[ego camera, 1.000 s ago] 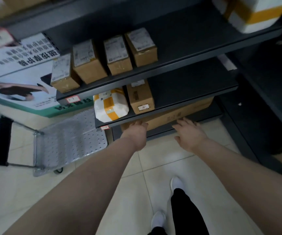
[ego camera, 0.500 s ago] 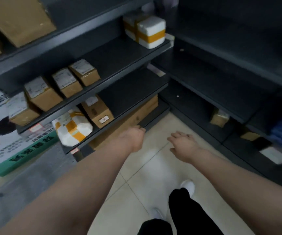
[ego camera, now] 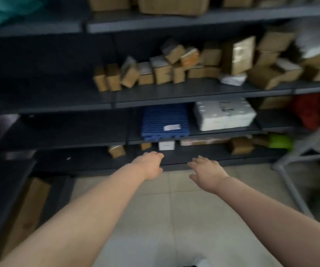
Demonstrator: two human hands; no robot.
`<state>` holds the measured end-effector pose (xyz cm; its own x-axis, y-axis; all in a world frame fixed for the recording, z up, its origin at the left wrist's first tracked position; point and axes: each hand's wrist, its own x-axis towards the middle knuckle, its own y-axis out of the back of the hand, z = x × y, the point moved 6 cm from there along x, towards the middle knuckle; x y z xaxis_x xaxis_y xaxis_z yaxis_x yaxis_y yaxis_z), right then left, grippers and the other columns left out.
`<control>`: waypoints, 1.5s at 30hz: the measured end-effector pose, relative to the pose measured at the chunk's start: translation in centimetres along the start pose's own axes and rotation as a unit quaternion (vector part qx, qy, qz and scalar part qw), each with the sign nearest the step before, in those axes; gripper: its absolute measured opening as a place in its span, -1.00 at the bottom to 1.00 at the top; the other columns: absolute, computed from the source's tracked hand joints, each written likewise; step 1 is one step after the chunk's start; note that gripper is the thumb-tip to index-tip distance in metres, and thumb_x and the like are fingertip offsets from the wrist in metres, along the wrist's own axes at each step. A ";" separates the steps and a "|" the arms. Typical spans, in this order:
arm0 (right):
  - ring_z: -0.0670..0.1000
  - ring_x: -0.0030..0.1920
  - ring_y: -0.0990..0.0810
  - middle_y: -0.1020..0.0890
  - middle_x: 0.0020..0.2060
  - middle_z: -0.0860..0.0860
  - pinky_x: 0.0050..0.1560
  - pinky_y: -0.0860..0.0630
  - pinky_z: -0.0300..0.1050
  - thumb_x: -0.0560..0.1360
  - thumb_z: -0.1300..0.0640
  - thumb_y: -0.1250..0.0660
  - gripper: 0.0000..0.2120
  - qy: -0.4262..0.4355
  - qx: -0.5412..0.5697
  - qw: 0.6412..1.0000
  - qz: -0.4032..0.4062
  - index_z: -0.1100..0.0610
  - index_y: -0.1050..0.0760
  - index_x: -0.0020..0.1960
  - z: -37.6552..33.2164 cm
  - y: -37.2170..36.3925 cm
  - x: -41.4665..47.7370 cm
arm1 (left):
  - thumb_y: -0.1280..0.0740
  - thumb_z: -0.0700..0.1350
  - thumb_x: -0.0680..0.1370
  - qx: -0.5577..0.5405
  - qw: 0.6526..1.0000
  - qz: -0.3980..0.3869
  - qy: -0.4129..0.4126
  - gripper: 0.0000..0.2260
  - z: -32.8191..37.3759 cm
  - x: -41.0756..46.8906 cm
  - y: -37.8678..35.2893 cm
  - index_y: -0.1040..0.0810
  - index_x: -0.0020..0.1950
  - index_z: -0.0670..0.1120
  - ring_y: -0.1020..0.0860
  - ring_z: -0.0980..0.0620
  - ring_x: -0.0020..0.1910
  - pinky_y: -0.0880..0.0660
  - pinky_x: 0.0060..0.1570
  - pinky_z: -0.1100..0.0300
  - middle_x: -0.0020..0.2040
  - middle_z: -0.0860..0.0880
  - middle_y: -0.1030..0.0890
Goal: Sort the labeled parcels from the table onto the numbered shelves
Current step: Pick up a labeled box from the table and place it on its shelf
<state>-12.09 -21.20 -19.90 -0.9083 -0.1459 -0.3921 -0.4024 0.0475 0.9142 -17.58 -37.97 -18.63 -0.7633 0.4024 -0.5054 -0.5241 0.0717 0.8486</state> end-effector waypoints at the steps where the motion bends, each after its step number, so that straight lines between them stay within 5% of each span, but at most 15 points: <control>1: 0.05 0.54 -0.05 -0.18 0.53 0.02 0.47 -0.12 0.04 0.63 -0.03 -0.10 -0.50 -0.033 0.012 0.999 0.010 0.04 -0.14 0.54 3.7 0.6 -1.3 | -0.25 -0.04 0.61 0.005 1.000 -0.002 -0.030 -0.50 3.6 1.8 0.8 -0.23 0.54 -0.04 -0.34 -0.12 0.41 -0.34 0.35 0.00 0.49 -0.10 -0.31; 13: 0.09 0.41 -0.30 -0.41 0.35 0.02 0.28 -0.36 0.06 0.58 -0.09 -0.16 -0.58 -0.379 0.114 0.913 0.096 0.03 -0.35 0.39 34.8 0.9 -18.8 | -0.26 0.03 0.60 0.104 0.940 -0.006 -0.325 -0.52 42.5 13.9 5.5 -0.29 0.51 0.00 -0.38 -0.10 0.39 -0.38 0.30 0.02 0.47 -0.04 -0.34; 19: 0.05 0.33 -0.39 -0.48 0.28 -0.02 0.19 -0.43 0.03 0.55 -0.10 -0.17 -0.66 -0.491 0.141 0.852 0.112 -0.01 -0.44 0.27 43.2 0.7 -24.7 | -0.27 0.01 0.62 0.162 0.884 -0.035 -0.436 -0.48 56.1 16.4 5.0 -0.22 0.54 -0.02 -0.34 -0.10 0.44 -0.36 0.35 -0.04 0.51 -0.04 -0.30; 24: 0.05 0.41 -0.31 -0.37 0.41 -0.01 0.29 -0.36 0.02 0.59 -0.10 -0.16 -0.53 -0.572 0.170 0.792 0.128 -0.01 -0.30 0.46 48.8 1.2 -29.6 | -0.28 0.00 0.60 0.195 0.827 -0.041 -0.525 -0.47 66.3 17.4 5.8 -0.21 0.54 0.01 -0.35 -0.10 0.43 -0.38 0.34 -0.05 0.51 -0.04 -0.31; 32: 0.06 0.41 -0.31 -0.34 0.44 -0.01 0.27 -0.36 0.05 0.61 -0.09 -0.13 -0.54 -0.658 0.212 0.711 0.130 0.00 -0.26 0.48 54.7 -2.4 -36.8 | -0.25 0.00 0.62 0.236 0.772 -0.081 -0.585 -0.46 78.0 16.9 2.3 -0.17 0.57 -0.02 -0.23 -0.07 0.51 -0.24 0.44 0.00 0.55 -0.03 -0.23; 37: 0.11 0.35 -0.39 -0.40 0.38 0.02 0.26 -0.37 0.01 0.60 -0.08 -0.14 -0.56 -0.658 0.228 0.705 0.135 0.01 -0.29 0.45 60.7 -4.1 -39.8 | -0.24 0.00 0.63 0.248 0.780 -0.083 -0.568 -0.48 83.7 18.0 0.8 -0.18 0.56 -0.03 -0.25 -0.08 0.49 -0.26 0.39 0.02 0.54 -0.05 -0.24; 45: 0.09 0.38 -0.36 -0.36 0.42 -0.01 0.31 -0.35 0.01 0.61 -0.08 -0.15 -0.54 -0.598 0.240 0.747 0.165 -0.01 -0.27 0.47 70.8 -3.2 -41.4 | -0.28 -0.05 0.61 0.188 0.852 -0.046 -0.487 -0.45 90.6 22.3 2.5 -0.18 0.56 -0.08 -0.25 -0.11 0.49 -0.23 0.44 0.05 0.54 -0.10 -0.24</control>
<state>18.69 54.64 -13.77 -0.3041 0.9252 -0.2269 0.1318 0.2767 0.9519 -1.71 53.84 -13.69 0.0448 0.9323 -0.3590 -0.2680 0.3574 0.8947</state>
